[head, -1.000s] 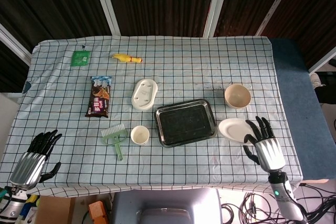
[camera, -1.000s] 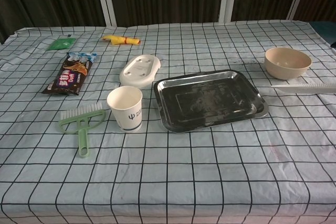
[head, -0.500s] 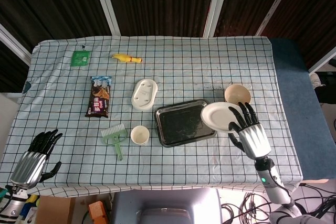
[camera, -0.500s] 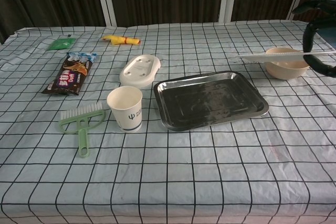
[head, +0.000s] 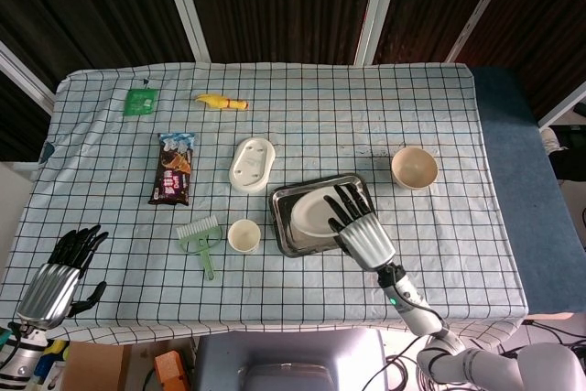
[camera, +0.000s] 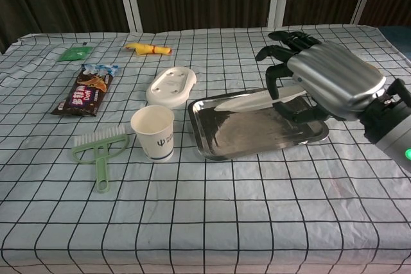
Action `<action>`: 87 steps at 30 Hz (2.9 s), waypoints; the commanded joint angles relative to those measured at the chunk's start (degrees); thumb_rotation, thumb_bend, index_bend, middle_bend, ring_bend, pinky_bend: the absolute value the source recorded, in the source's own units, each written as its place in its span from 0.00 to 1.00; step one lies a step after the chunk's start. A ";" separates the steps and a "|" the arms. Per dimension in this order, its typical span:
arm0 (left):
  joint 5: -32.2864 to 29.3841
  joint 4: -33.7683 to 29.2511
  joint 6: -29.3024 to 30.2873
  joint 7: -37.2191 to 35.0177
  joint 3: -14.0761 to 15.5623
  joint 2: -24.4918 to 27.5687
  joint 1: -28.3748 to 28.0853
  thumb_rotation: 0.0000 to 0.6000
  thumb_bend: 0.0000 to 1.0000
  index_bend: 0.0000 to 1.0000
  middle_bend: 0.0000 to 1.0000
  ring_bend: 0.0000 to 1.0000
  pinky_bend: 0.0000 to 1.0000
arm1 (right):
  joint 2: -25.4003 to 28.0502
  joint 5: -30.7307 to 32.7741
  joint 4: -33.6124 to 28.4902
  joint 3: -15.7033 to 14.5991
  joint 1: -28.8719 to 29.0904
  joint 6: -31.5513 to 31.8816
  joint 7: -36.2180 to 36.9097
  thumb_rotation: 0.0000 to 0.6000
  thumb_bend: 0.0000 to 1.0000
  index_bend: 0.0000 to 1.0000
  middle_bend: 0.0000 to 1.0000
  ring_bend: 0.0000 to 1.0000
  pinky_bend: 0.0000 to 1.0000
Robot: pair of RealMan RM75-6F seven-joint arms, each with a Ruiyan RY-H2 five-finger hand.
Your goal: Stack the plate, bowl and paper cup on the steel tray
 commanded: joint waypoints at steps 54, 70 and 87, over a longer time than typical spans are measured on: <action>-0.40 -0.57 -1.10 -1.05 0.17 0.82 -0.52 1.00 0.37 0.00 0.00 0.00 0.05 | 5.68 19.82 -8.26 3.07 11.85 -25.51 -39.96 1.00 0.10 0.01 0.00 0.00 0.00; 0.49 -0.65 -0.95 -2.39 0.71 1.61 -0.53 1.00 0.37 0.00 0.00 0.00 0.05 | 12.00 33.82 -21.52 1.68 12.73 -27.58 -54.34 1.00 0.01 0.00 0.00 0.00 0.00; 1.21 -0.66 0.76 -3.60 0.76 1.91 0.07 1.00 0.37 0.00 0.00 0.00 0.05 | 23.79 25.20 -28.74 0.02 6.03 -14.06 -31.10 1.00 0.02 0.02 0.00 0.00 0.00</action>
